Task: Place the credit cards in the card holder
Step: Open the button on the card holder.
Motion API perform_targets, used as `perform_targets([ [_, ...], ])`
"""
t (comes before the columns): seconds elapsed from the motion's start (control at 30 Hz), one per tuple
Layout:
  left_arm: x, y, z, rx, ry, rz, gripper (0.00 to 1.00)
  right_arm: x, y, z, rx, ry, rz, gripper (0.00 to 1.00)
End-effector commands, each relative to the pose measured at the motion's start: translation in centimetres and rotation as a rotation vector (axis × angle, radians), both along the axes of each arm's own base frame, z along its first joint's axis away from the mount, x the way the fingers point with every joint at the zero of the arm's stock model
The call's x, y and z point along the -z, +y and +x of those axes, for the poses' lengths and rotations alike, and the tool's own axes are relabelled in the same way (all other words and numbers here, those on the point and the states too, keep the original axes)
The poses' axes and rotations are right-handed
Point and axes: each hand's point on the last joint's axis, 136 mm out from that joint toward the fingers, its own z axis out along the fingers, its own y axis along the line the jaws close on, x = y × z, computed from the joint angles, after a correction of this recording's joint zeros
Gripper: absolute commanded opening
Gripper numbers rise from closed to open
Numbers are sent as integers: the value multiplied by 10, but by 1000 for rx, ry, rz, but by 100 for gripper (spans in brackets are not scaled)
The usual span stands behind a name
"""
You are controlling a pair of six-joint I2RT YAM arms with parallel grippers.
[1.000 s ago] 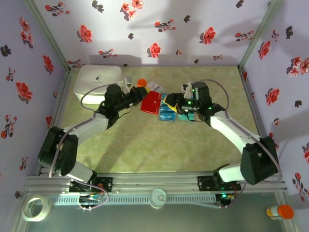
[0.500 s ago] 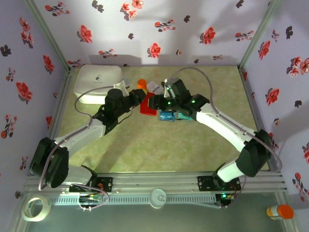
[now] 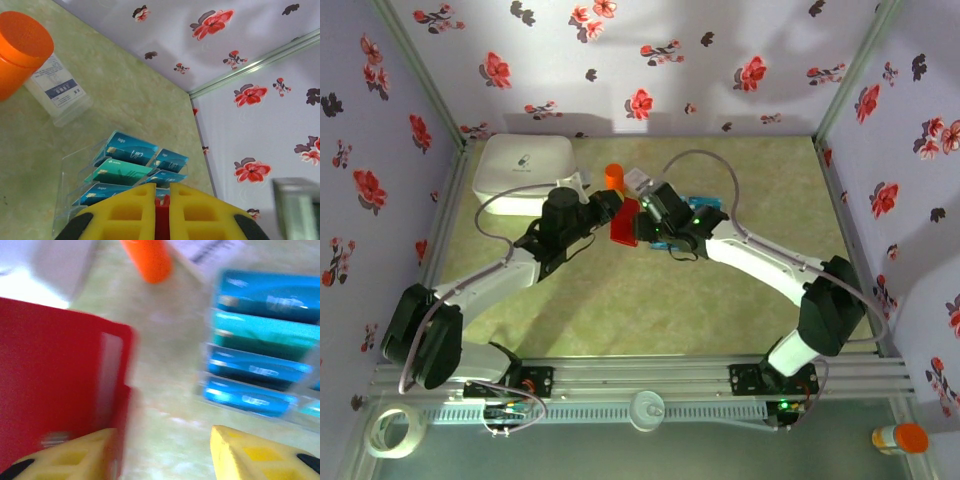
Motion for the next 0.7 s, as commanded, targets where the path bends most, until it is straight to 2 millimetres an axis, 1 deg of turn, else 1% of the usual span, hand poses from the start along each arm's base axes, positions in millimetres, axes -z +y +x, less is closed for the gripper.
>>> perform_targets([
  [0.0, -29, 0, -3, 2, -72, -51, 0, 23, -62, 1, 168, 2, -132, 49],
  [0.07, -30, 0, -4, 6, -74, -48, 0, 24, -72, -2, 185, 28, -69, 48],
  [0.1, -30, -1, -3, 7, -75, -46, 0, 19, -77, -5, 191, 31, -29, 49],
  [0.2, -29, 1, -2, 12, -81, -37, 0, 0, -83, -14, 184, 33, 110, 50],
  [0.27, -32, 0, 1, 28, -81, -68, 0, -16, -82, -21, 160, 29, 214, 52],
  [0.33, -36, -1, 6, 44, -75, -134, 0, -35, -74, -26, 120, 17, 346, 56],
  [0.4, -45, -2, 12, 58, -80, -228, 0, -61, -61, -28, 68, -9, 496, 64],
  [0.5, -57, -4, 19, 68, -85, -333, 0, -94, -43, -25, 10, -45, 650, 71],
  [0.57, -66, -6, 22, 80, -96, -383, 0, -107, -34, -20, -15, -57, 700, 74],
  [0.67, -74, -8, 26, 81, -96, -434, 0, -119, -22, -9, -37, -69, 743, 77],
])
